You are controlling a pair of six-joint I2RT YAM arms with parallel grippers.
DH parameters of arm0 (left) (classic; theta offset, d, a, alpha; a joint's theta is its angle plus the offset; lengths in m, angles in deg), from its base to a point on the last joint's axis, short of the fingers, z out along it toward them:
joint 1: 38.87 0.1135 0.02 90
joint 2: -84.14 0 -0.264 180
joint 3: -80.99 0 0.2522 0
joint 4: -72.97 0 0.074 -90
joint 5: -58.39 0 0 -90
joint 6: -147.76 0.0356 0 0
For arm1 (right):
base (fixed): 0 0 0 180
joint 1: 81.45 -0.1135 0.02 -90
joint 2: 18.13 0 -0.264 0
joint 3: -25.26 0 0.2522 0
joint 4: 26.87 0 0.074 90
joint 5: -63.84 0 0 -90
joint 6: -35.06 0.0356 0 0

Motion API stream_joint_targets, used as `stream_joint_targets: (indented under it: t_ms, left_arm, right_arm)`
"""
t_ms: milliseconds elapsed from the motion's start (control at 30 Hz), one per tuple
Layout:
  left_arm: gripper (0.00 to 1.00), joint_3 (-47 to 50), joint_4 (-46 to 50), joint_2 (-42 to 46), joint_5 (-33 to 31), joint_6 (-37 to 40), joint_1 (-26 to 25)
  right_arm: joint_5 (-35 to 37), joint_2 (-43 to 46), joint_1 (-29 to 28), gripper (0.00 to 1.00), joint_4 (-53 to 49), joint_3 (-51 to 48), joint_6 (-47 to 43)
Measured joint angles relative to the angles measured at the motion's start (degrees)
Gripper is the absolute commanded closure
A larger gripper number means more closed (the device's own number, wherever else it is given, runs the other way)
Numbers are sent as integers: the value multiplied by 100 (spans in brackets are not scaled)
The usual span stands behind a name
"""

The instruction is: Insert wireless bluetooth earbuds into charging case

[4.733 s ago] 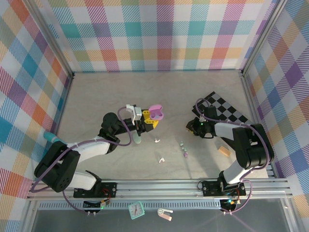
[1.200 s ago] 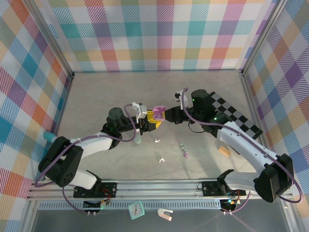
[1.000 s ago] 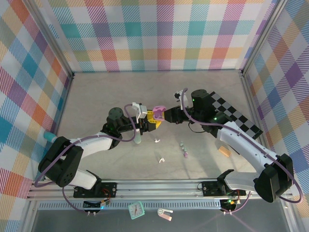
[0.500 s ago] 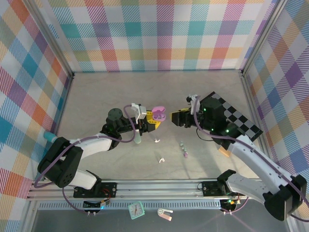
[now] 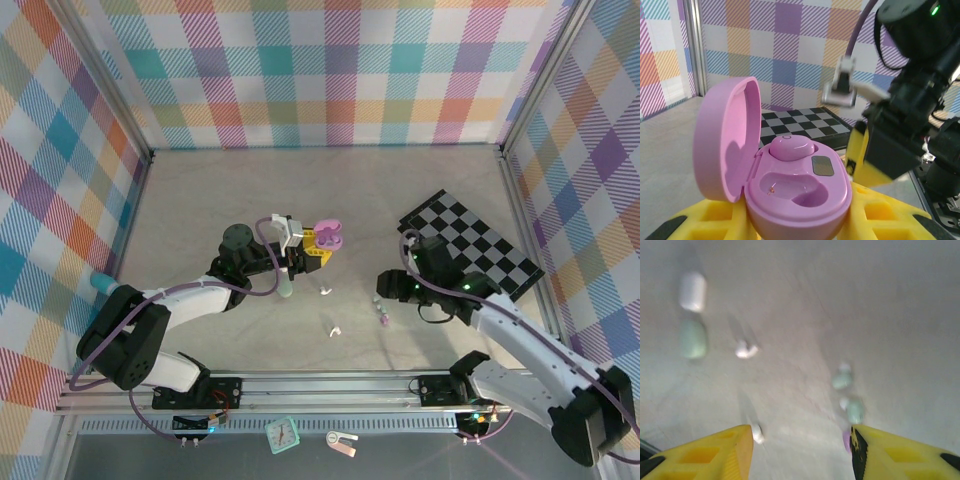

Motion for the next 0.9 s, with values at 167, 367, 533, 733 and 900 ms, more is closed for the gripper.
stream_joint_targets:
  t_ms: [167, 367, 533, 733, 900]
  left_arm:
    - [81, 0, 0, 0, -22, 17, 22]
    - [81, 20, 7, 13, -61, 24, 24]
    - [81, 37, 35, 70, -66, 61, 24]
    - [81, 37, 37, 81, -68, 109, 24]
    - [81, 48, 39, 114, -76, 146, 24]
  right_arm:
    - [-619, -750, -66, 50, 44, -398, 470]
    - [-876, -1403, -203, 56, 247, -660, 813]
    - [-876, -1624, -203, 61, 411, -664, 968]
    - [-1086, -1838, -203, 61, 785, -737, 1340]
    - [-953, -1882, -203, 61, 809, -741, 1521]
